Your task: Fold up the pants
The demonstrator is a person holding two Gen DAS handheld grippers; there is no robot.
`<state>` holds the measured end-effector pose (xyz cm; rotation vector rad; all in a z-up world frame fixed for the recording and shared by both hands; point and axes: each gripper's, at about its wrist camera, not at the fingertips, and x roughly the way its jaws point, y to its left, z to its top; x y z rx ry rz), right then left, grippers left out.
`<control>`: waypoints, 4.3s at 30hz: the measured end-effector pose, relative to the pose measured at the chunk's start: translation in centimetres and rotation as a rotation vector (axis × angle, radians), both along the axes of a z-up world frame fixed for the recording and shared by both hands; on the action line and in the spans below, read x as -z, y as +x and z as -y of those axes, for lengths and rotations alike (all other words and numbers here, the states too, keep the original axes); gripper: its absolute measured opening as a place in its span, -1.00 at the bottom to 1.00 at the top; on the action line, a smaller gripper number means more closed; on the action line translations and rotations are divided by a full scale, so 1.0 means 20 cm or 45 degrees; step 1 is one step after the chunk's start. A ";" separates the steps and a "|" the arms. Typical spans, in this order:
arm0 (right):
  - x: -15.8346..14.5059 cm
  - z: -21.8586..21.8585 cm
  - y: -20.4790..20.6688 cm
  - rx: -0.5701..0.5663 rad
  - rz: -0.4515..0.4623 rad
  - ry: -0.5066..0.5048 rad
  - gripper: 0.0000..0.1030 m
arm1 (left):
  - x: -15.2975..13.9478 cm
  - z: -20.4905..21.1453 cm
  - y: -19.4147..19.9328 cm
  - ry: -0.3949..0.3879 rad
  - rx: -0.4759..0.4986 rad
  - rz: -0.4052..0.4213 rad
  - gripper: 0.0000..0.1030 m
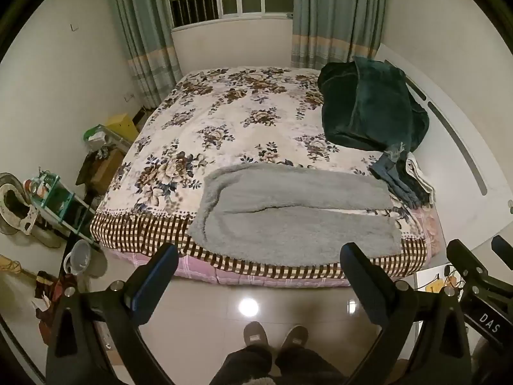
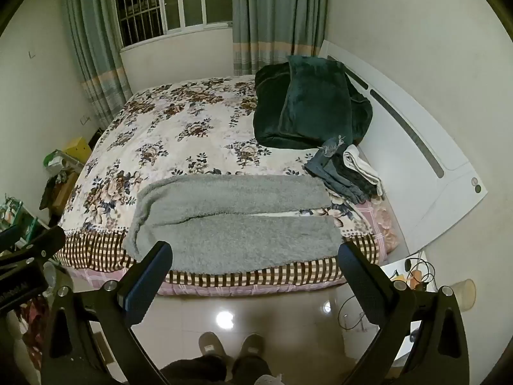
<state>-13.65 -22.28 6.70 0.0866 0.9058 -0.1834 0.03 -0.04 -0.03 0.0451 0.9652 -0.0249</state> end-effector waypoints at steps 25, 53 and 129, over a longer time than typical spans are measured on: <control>0.00 0.01 0.01 -0.005 0.007 -0.014 1.00 | -0.02 0.01 0.00 0.009 0.003 0.007 1.00; -0.03 -0.01 0.04 -0.007 0.014 -0.020 1.00 | -0.05 0.04 0.01 0.000 0.008 0.003 1.00; 2.16 1.11 2.61 0.571 -0.577 0.352 1.00 | 1.58 0.19 2.38 0.076 -0.382 -0.506 1.00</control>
